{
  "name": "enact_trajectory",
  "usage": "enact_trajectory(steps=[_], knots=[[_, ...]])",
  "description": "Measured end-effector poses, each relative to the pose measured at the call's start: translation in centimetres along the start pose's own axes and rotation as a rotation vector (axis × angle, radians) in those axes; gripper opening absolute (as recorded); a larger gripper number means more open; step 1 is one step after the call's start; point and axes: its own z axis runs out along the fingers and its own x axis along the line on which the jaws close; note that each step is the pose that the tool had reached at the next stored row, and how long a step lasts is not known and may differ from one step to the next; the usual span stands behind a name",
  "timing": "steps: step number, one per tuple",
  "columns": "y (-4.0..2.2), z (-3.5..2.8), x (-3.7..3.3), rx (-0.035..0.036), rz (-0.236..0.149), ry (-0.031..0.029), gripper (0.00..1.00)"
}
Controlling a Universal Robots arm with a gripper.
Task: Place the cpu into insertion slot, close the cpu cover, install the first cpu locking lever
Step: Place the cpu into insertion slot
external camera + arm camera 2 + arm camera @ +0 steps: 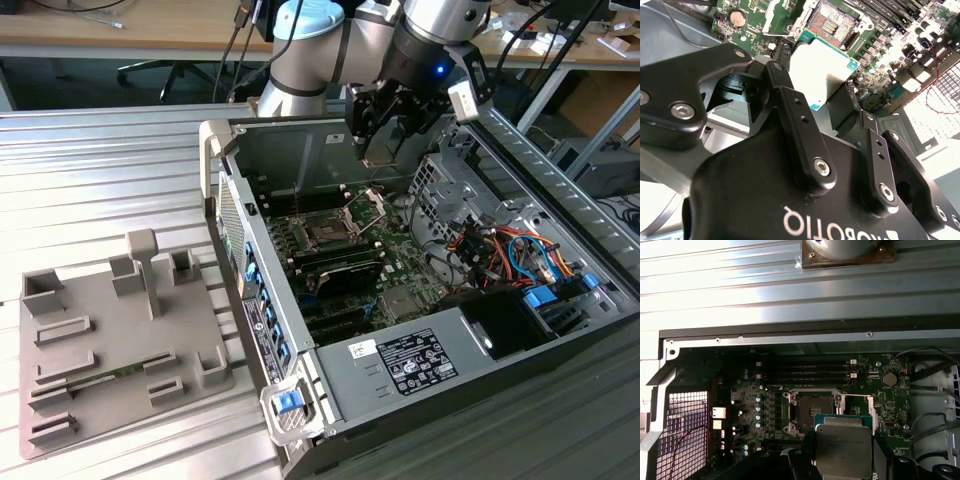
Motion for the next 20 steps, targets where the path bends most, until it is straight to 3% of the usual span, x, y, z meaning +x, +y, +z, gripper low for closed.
enact_trajectory(steps=[20], knots=[[-0.04,0.44,-0.01,0.0000,0.000,0.0000,0.55]])
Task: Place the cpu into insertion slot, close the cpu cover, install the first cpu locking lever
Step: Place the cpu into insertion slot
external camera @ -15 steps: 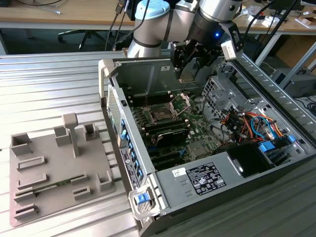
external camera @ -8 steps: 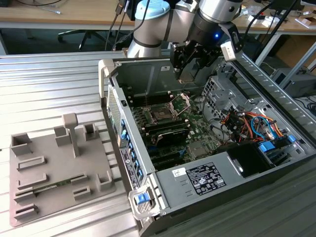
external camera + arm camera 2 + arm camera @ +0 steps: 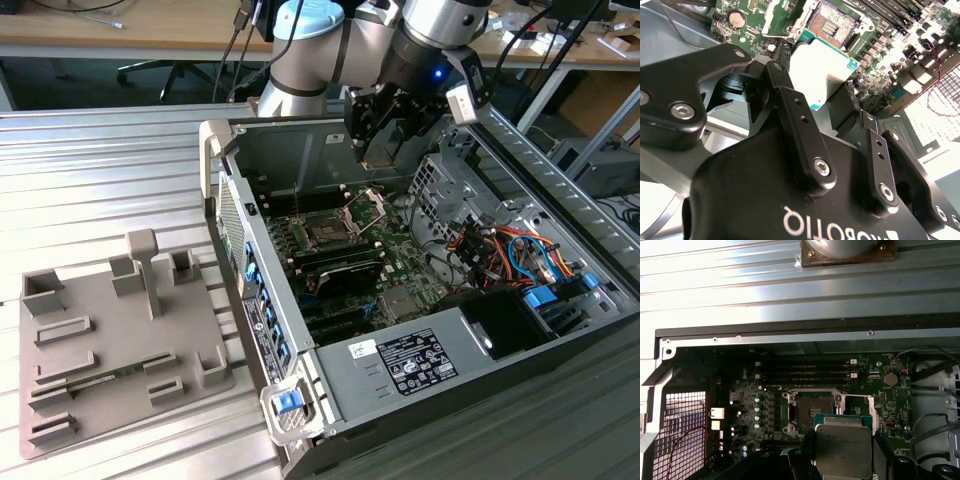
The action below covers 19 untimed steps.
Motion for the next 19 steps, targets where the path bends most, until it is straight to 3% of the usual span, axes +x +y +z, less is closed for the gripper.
enact_trajectory(steps=[19], knots=[[-0.03,0.39,-0.01,0.0000,0.000,0.0000,0.55]])
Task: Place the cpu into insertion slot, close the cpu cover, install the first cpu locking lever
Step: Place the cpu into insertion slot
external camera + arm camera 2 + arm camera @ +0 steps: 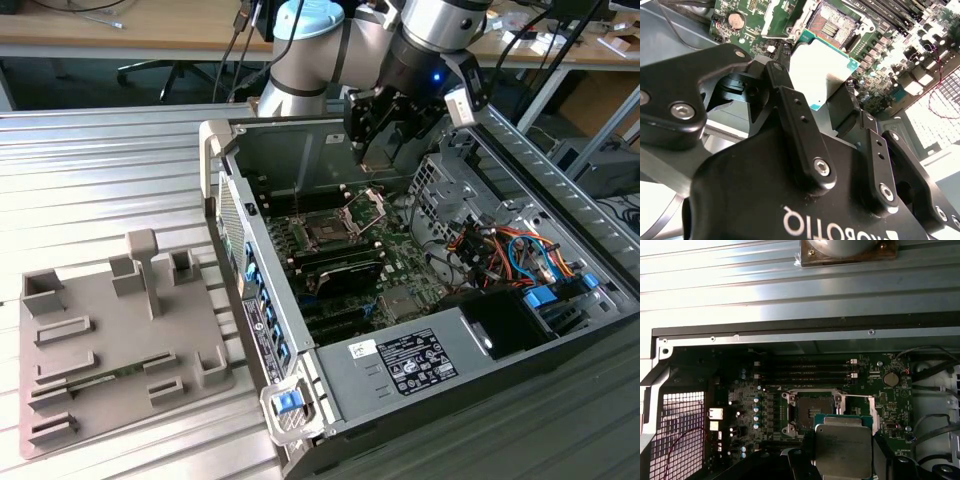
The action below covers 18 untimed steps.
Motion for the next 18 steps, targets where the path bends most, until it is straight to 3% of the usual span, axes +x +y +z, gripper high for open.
enact_trajectory(steps=[18], knots=[[-0.06,0.56,-0.01,0.0000,0.000,0.0000,0.55]])
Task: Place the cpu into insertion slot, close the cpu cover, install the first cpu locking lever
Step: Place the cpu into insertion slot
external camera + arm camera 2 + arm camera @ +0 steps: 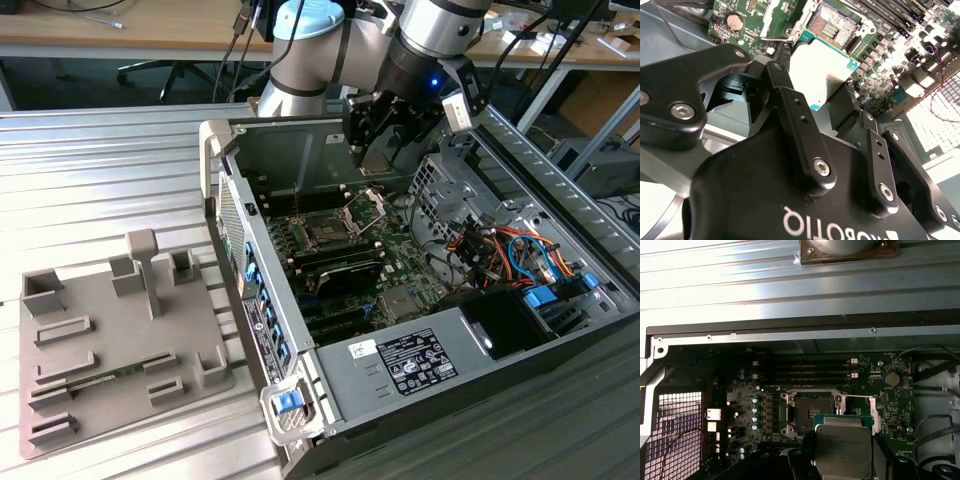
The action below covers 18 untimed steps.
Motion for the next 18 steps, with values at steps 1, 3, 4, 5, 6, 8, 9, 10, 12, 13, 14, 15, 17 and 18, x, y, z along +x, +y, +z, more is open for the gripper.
enact_trajectory(steps=[1,3,4,5,6,8,9,10,12,13,14,15,17,18], knots=[[0.00,0.02,0.00,0.0000,0.000,0.0001,0.55],[-0.01,0.08,0.00,0.0000,0.000,0.0001,0.55],[-0.01,0.11,0.00,0.0000,0.000,0.0000,0.55],[-0.02,0.16,-0.01,0.0000,0.000,0.0000,0.55],[-0.02,0.20,-0.01,-0.0001,0.000,0.0000,0.55],[-0.03,0.27,-0.01,0.0000,0.000,0.0001,0.55],[-0.03,0.30,-0.01,0.0000,0.000,0.0001,0.55],[-0.04,0.35,-0.01,0.0001,0.000,0.0000,0.55],[-0.04,0.41,-0.01,0.0000,0.000,0.0001,0.55],[-0.05,0.44,-0.01,0.0000,0.000,0.0000,0.55],[-0.05,0.46,-0.01,0.0000,0.000,0.0000,0.55],[-0.05,0.49,-0.01,0.0000,0.000,0.0001,0.55],[-0.06,0.56,-0.01,0.0000,0.000,0.0000,0.55],[-0.06,0.59,-0.01,-0.0001,0.000,0.0000,0.55]])
